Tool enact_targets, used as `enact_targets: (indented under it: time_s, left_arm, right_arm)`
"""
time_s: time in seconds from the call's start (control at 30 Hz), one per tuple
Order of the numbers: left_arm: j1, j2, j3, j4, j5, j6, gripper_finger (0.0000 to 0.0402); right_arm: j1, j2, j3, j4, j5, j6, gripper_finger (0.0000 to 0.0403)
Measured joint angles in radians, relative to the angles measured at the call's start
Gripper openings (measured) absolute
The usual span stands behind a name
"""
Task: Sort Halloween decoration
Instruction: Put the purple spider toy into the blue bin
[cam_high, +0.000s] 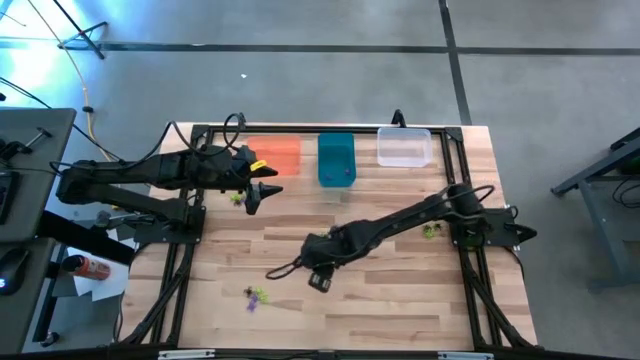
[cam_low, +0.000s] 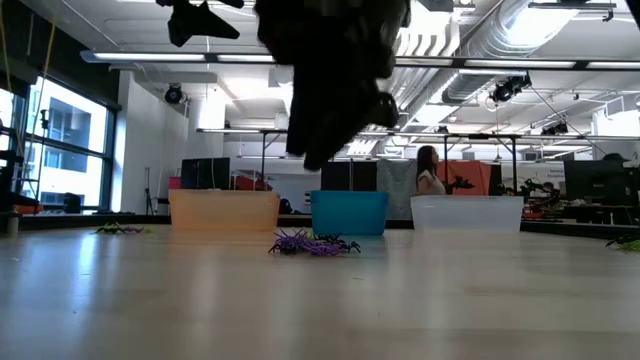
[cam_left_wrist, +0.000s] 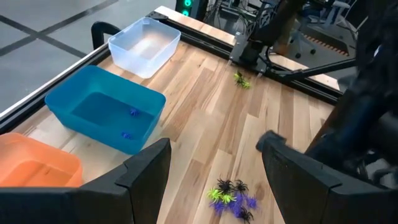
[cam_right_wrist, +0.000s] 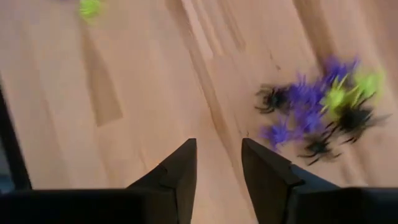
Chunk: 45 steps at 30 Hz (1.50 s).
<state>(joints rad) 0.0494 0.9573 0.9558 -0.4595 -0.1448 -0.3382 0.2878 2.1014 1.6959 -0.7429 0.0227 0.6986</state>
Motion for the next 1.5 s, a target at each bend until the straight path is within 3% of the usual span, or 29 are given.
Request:
enact_targets:
  time_s: [0.27,0.5,0.97,1.5]
  left_arm:
    - [0.000,0.000,0.000,-0.001,0.000,-0.019,0.0241]
    - [0.000,0.000,0.000,-0.001,0.000,-0.027,0.0241]
    - [0.000,0.000,0.000,0.000,0.000,-0.028,0.0241]
    - [0.000,0.011,0.000,-0.001,0.000,-0.027,0.0241]
  right_arm:
    - [-0.035,0.060,0.011,-0.075,-0.041,0.449,0.0204]
    - [-0.069,0.060,0.011,-0.132,-0.006,0.669,0.0216]
    - [-0.061,0.077,0.012,-0.074,0.010,0.735,0.0214]
    - [-0.060,0.131,0.012,-0.087,0.002,0.742,0.0167]
